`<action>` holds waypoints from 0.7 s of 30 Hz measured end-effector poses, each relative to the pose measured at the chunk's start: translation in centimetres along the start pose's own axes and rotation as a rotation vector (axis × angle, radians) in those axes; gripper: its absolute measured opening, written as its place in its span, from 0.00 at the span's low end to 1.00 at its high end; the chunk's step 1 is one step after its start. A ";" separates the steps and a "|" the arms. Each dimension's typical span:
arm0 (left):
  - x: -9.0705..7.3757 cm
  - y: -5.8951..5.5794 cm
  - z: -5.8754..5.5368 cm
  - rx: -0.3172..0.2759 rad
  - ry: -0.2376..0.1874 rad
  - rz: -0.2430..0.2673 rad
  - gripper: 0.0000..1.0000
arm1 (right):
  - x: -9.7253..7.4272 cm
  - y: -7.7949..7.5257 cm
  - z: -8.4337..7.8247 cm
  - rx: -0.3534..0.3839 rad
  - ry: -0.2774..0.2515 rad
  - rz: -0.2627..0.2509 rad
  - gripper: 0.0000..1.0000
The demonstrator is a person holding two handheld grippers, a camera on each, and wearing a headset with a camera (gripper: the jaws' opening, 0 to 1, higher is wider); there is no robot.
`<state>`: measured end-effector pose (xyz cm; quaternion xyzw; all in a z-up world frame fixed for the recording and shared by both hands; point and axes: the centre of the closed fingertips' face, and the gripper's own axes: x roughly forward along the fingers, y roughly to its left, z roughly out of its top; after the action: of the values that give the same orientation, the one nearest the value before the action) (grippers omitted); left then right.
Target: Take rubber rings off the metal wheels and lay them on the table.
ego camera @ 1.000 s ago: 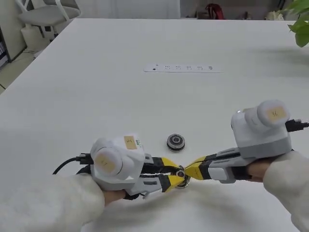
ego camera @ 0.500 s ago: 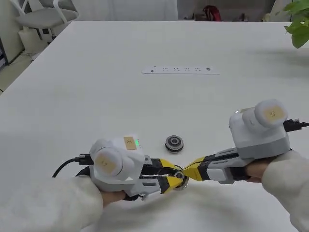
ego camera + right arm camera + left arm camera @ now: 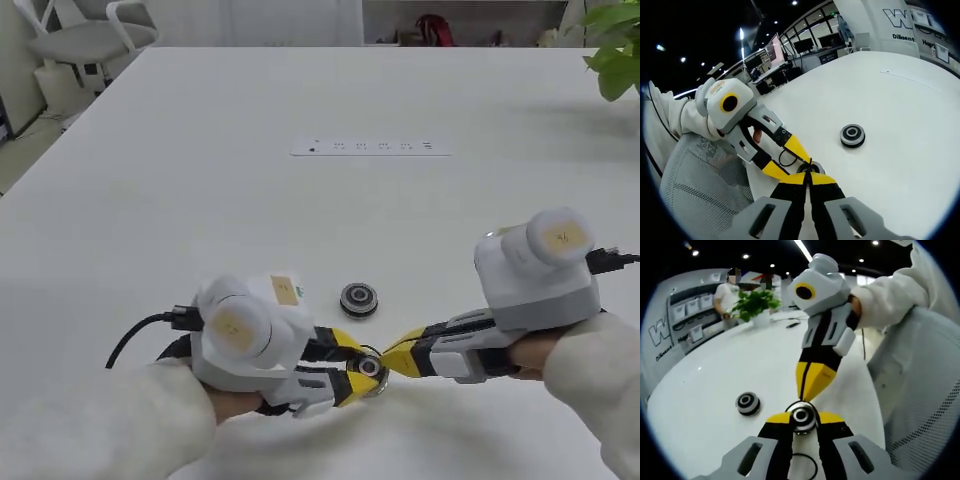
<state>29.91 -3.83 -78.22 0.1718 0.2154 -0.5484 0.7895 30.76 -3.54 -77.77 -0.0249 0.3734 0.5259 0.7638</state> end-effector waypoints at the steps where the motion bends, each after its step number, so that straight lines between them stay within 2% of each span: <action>1: -0.1 -0.1 0.1 0.002 -0.001 -0.004 0.21 | -0.1 0.0 0.0 0.005 -0.002 0.002 0.00; 6: -0.7 -0.1 0.3 0.036 0.007 -0.008 0.27 | -0.2 0.1 0.2 0.009 -0.010 0.005 0.00; 12: -1.9 0.4 1.1 0.005 -0.012 0.003 0.40 | -0.7 0.0 0.7 0.018 -0.037 0.003 0.00; 17: -2.9 0.7 1.0 0.038 0.000 0.012 0.43 | -1.1 -0.2 1.2 0.031 -0.063 -0.005 0.00; 21: -3.8 1.4 1.3 0.040 -0.005 0.027 0.45 | -1.6 -0.5 1.6 0.042 -0.088 -0.010 0.00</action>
<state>30.23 -0.99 -75.01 0.1894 0.2000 -0.5422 0.7938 31.77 -4.31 -75.85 0.0126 0.3503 0.5145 0.7826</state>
